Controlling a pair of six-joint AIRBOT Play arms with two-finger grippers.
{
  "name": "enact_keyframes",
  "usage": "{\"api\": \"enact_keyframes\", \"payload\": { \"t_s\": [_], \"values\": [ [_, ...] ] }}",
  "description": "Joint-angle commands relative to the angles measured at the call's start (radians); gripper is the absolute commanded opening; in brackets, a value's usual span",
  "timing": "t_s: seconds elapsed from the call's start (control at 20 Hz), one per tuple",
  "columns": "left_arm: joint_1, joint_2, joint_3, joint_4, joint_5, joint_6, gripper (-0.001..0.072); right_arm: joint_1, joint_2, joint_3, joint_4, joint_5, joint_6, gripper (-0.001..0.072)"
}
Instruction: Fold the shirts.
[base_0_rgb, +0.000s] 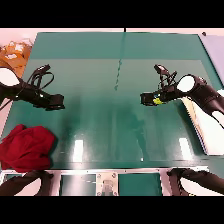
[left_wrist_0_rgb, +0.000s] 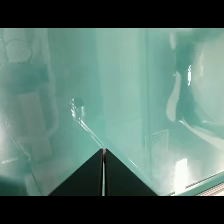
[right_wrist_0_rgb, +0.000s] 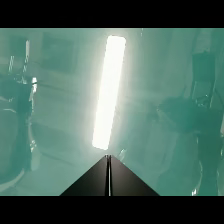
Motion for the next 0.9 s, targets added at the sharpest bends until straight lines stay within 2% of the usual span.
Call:
{"api": "enact_keyframes", "payload": {
  "t_s": [0.0,0.1,0.15,0.2,0.25,0.35,0.4,0.5,0.65,0.75,0.8,0.85],
  "values": [
    [0.000,0.001,0.000,0.013,0.000,0.000,0.0023,0.001,0.000,0.000,0.000,0.000,0.000,0.0017],
    [0.000,0.001,0.000,0.048,-0.008,-0.013,0.0023,0.001,0.000,0.000,0.000,0.000,0.000,0.0018],
    [0.000,0.001,0.000,0.099,-0.028,-0.042,0.0057,0.001,0.000,0.000,0.000,0.000,0.000,0.0018],
    [0.000,0.001,0.000,0.191,-0.061,-0.081,0.0462,0.001,0.000,0.000,0.000,0.000,0.000,0.0018],
    [0.000,0.001,-0.002,0.325,-0.107,-0.148,0.0674,0.001,0.000,0.000,0.000,0.000,0.000,0.0017],
    [0.000,0.001,-0.048,0.628,-0.227,-0.261,0.0681,0.001,0.000,0.000,0.000,0.000,0.000,0.0018],
    [0.004,0.001,-0.094,0.710,-0.256,-0.287,0.0681,0.001,0.000,0.000,0.000,0.000,0.000,0.0018],
    [0.042,0.001,-0.216,0.740,-0.206,-0.291,0.0681,0.002,0.000,0.000,0.000,0.000,0.000,0.0017],
    [0.145,-0.006,-0.380,0.737,-0.014,-0.325,0.0680,0.002,0.000,0.000,0.000,0.000,0.000,0.0017],
    [0.212,-0.026,-0.428,0.726,0.067,-0.325,0.0679,0.002,0.000,0.000,0.000,0.000,0.000,0.0018],
    [0.233,-0.034,-0.435,0.706,0.084,-0.319,0.0655,0.002,0.000,0.000,0.000,0.000,0.000,0.0018],
    [0.243,-0.040,-0.436,0.681,0.092,-0.294,0.0397,0.002,0.000,0.000,0.000,0.000,0.000,0.0018]
  ]
}}
